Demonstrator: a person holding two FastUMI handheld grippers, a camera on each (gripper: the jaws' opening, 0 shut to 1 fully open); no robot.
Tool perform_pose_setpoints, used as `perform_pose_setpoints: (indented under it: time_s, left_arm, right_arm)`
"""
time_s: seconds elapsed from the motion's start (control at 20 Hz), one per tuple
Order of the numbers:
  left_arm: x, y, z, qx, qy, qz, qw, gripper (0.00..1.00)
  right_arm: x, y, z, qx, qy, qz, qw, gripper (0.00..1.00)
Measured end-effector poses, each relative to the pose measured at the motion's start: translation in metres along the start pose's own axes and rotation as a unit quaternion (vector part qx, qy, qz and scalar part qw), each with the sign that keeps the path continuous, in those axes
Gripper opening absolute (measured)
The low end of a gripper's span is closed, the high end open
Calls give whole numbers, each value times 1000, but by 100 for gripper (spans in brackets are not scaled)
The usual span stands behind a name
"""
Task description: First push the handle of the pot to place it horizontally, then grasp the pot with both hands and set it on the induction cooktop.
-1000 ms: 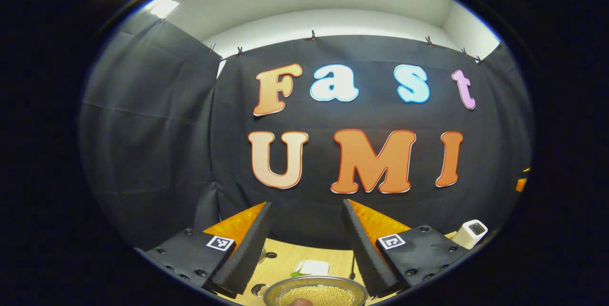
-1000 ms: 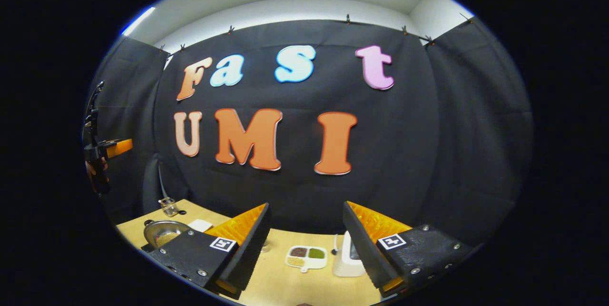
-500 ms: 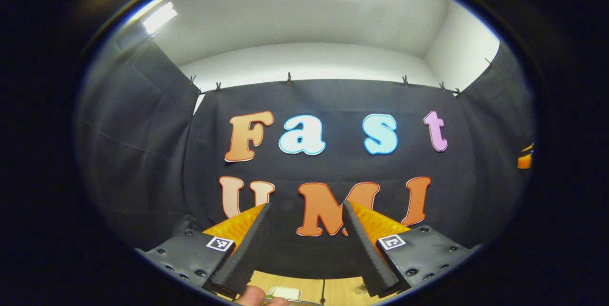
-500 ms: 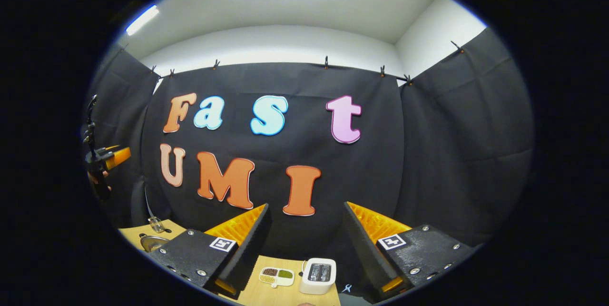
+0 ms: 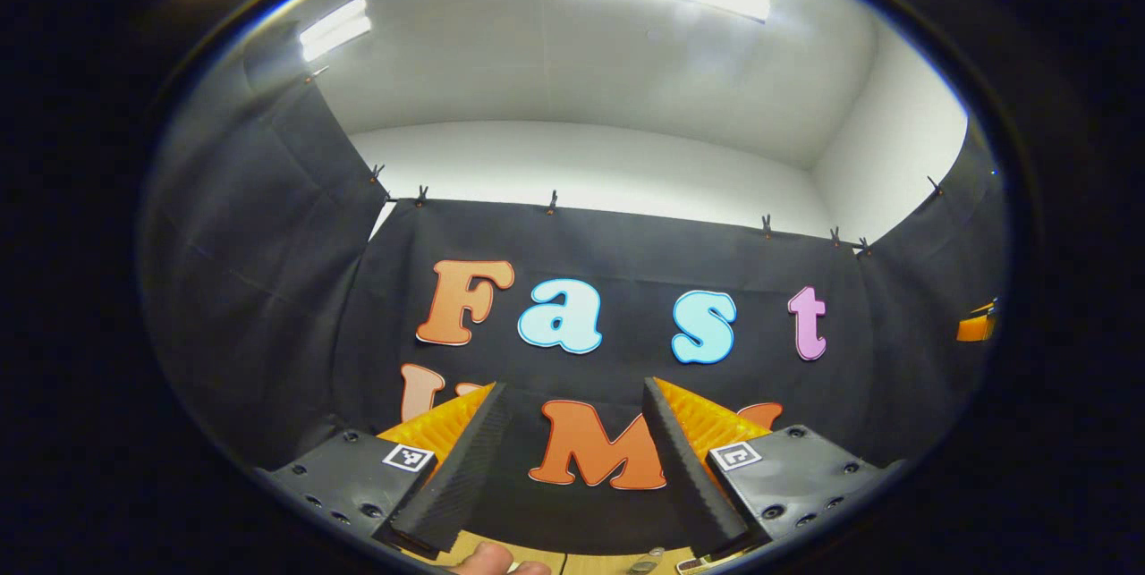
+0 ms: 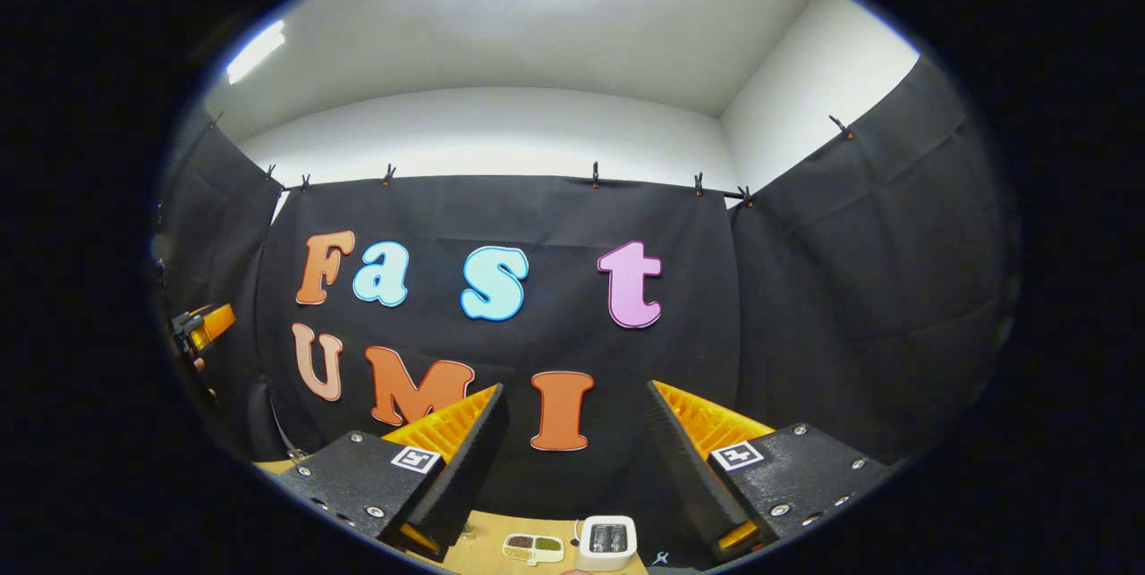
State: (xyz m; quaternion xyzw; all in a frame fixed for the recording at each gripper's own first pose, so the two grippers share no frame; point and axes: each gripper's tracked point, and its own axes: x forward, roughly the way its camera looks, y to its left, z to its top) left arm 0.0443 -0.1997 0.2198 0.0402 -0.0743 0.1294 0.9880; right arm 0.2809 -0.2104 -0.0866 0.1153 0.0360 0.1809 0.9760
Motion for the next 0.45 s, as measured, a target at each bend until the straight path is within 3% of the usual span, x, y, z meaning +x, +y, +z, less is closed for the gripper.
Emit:
perform_pose_setpoints:
  time_s: [0.15, 0.3, 0.45]
  left_arm:
    - [-3, 4, 14, -26, -3, 1, 1000, 97]
    - [-5, 13, 21, -54, 2, 4, 999, 96]
    - [-3, 16, 19, -41, 18, 3, 999, 95]
  right_arm:
    - [-10, 10, 11, 19, 4, 18, 1000, 92]
    - [-13, 10, 22, 0, -7, 22, 1000, 94]
    - [-17, 6, 28, -9, -10, 18, 1000, 94]
